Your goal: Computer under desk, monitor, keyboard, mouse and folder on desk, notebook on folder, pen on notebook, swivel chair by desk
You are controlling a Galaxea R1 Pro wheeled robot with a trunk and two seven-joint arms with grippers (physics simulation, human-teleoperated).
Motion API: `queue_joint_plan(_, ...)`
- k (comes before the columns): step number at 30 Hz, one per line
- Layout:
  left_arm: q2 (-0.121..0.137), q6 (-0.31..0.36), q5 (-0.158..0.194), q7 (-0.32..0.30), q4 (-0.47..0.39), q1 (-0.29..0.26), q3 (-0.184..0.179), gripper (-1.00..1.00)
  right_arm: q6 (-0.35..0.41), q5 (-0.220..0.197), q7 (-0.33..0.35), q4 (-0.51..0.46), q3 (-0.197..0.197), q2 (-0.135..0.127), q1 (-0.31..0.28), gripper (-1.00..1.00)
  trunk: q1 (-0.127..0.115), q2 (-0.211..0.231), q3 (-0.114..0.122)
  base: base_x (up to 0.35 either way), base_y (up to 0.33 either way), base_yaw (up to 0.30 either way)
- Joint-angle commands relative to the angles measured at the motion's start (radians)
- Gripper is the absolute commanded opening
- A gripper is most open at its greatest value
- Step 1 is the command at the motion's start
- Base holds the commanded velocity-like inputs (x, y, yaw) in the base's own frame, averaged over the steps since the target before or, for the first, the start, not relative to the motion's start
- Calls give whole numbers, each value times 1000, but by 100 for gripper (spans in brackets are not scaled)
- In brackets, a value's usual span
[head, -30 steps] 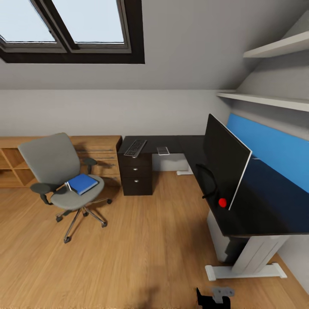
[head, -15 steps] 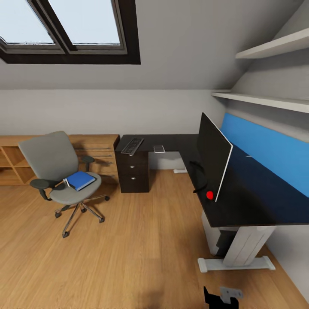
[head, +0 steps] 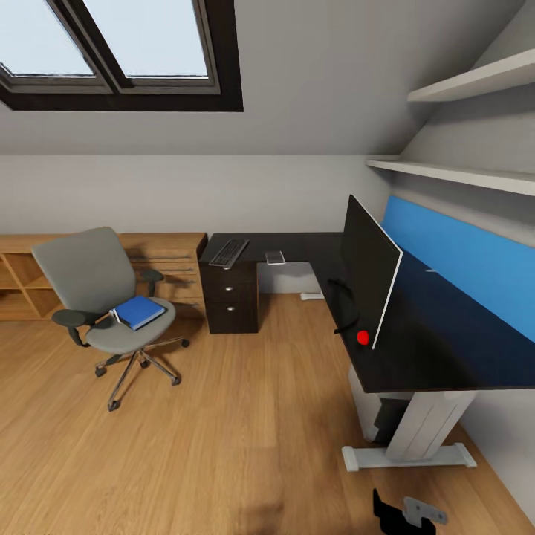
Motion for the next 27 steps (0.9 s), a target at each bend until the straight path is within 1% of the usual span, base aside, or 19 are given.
queue_joint_plan(1,0,-3,1,4,0,-1,-3,100,-5,-1,1,1,-6,-1,-1,100,0,-1,-1,0,0,0)
queue_joint_plan(5,0,-3,1,4,0,-1,-2,100,-7,-4,1,-1,-6,-11,-1,100,0,-1,-1,0,0,0)
queue_joint_plan(10,0,-3,1,4,0,-1,-2,100,-1,-10,0,-8,-11,-55,-1,100,0,-1,-1,0,0,0)
queue_joint_plan(11,0,-3,1,4,0,-1,-2,100,2,-11,-1,-9,-12,-71,-1,100,0,-1,-1,0,0,0)
queue_joint_plan(13,0,-3,1,4,0,-1,-2,100,6,-14,-1,-12,-13,-88,-1,100,0,-1,-1,0,0,0)
queue_joint_plan(15,0,-3,1,4,0,-1,-2,100,7,-15,-1,-14,-13,-95,-1,100,0,-1,-1,0,0,0)
queue_joint_plan(17,-1,-3,1,4,0,-1,-2,100,11,-16,-2,-41,-14,-104,-1,100,0,-1,-1,0,0,0)
queue_joint_plan(20,-1,-3,1,4,0,-1,-2,100,33,-16,-3,-80,-14,-107,-1,100,0,-1,-1,0,0,0)
queue_joint_plan(22,-1,-3,1,4,0,-1,-2,100,92,-16,-3,-134,-13,-111,-1,100,0,-1,-1,0,0,0)
queue_joint_plan(23,-1,-3,1,4,0,-1,-1,100,145,-15,-3,-180,-13,-117,-1,100,0,-1,-1,0,0,0)
queue_joint_plan(24,-1,-3,1,4,0,-1,-2,100,172,-15,-3,-204,-13,-120,-1,100,0,-1,-1,0,0,0)
queue_joint_plan(25,-1,-3,1,4,0,-1,-2,100,226,-15,-3,-251,-14,-128,1,100,0,-1,-1,0,0,0)
queue_joint_plan(26,-1,-3,1,4,0,-1,-1,100,251,-15,-3,-274,-14,-131,2,100,0,-1,-1,0,0,0)
queue_joint_plan(27,-1,-3,1,4,0,-1,-1,100,295,-15,-2,-314,-14,-136,6,100,0,-1,-1,0,0,0)
